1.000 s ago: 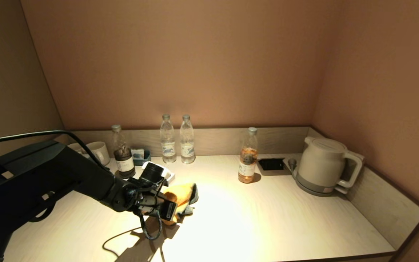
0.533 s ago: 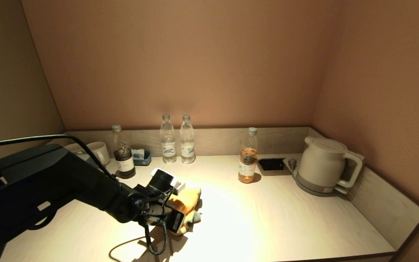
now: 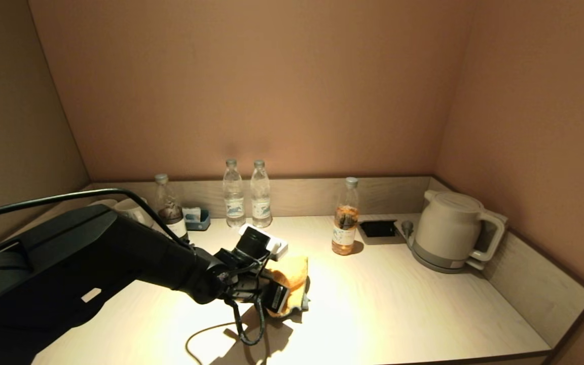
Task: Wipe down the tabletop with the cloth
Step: Sweep the stains on the table
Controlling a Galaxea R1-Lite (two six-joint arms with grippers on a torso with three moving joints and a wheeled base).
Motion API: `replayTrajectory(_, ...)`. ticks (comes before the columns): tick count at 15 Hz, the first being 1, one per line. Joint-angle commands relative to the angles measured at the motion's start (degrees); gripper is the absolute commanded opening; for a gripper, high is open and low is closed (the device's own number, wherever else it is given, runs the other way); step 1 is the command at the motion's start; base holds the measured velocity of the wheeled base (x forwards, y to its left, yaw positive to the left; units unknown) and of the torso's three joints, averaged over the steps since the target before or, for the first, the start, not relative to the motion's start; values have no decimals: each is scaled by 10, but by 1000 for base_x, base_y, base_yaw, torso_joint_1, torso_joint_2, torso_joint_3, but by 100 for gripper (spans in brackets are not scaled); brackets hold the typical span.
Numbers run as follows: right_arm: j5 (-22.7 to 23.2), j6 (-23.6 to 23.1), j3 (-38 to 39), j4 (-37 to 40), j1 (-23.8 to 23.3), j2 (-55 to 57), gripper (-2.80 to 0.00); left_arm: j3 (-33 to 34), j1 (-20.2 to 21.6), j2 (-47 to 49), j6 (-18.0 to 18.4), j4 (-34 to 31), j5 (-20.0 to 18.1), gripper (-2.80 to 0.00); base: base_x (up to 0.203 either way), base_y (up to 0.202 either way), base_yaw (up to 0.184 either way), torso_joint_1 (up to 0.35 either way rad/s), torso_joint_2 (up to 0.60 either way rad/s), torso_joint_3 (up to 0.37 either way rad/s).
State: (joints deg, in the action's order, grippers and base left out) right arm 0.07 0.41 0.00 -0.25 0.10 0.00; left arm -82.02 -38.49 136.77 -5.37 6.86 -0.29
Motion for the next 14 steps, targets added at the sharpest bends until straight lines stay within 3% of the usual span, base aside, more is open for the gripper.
replayTrajectory(1,0,0,0,0,0,0,-280,-49,-4,42,-1,2,1,-280,0,0,0,0,0,0)
replayTrajectory(5,0,0,0,0,0,0,-280,-100,-4,90,5,-4,10,-280,0,0,0,0,0,0)
replayTrajectory(8,1,0,0,0,0,0,-280,-99,-4,98,18,-4,23,-280,0,0,0,0,0,0)
replayTrajectory(14,0,0,0,0,0,0,-280,-64,-8,78,75,-4,115,-280,0,0,0,0,0,0)
